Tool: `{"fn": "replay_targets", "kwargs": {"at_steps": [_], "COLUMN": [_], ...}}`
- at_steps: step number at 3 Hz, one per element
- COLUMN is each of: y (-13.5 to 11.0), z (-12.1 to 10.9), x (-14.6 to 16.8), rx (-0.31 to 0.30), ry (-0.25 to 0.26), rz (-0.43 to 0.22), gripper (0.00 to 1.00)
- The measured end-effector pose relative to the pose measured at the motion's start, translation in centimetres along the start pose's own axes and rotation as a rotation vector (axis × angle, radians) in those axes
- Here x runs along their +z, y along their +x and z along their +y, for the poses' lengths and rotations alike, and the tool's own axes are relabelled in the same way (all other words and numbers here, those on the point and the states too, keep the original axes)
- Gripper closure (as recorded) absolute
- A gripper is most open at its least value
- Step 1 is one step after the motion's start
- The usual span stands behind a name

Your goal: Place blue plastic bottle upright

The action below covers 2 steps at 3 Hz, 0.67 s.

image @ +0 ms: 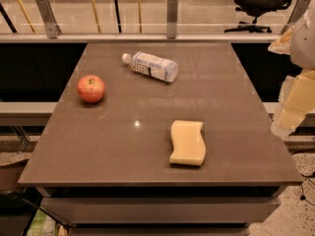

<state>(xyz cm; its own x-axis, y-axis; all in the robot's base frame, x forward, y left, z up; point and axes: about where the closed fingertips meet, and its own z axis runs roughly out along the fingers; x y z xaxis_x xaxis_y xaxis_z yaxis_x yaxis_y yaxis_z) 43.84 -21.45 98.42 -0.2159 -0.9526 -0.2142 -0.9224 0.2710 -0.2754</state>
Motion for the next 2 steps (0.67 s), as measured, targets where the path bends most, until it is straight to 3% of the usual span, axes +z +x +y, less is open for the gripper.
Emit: {"fn": "replay_targets", "kwargs": {"at_steps": [1, 2], "y": [0.0, 0.15], "z": [0.0, -0.24], "x": [0.0, -0.3], "rx": [0.0, 0.06], "ry": [0.0, -0.012], "rz": [0.0, -0.009], "gripper": [0.0, 0.0]}}
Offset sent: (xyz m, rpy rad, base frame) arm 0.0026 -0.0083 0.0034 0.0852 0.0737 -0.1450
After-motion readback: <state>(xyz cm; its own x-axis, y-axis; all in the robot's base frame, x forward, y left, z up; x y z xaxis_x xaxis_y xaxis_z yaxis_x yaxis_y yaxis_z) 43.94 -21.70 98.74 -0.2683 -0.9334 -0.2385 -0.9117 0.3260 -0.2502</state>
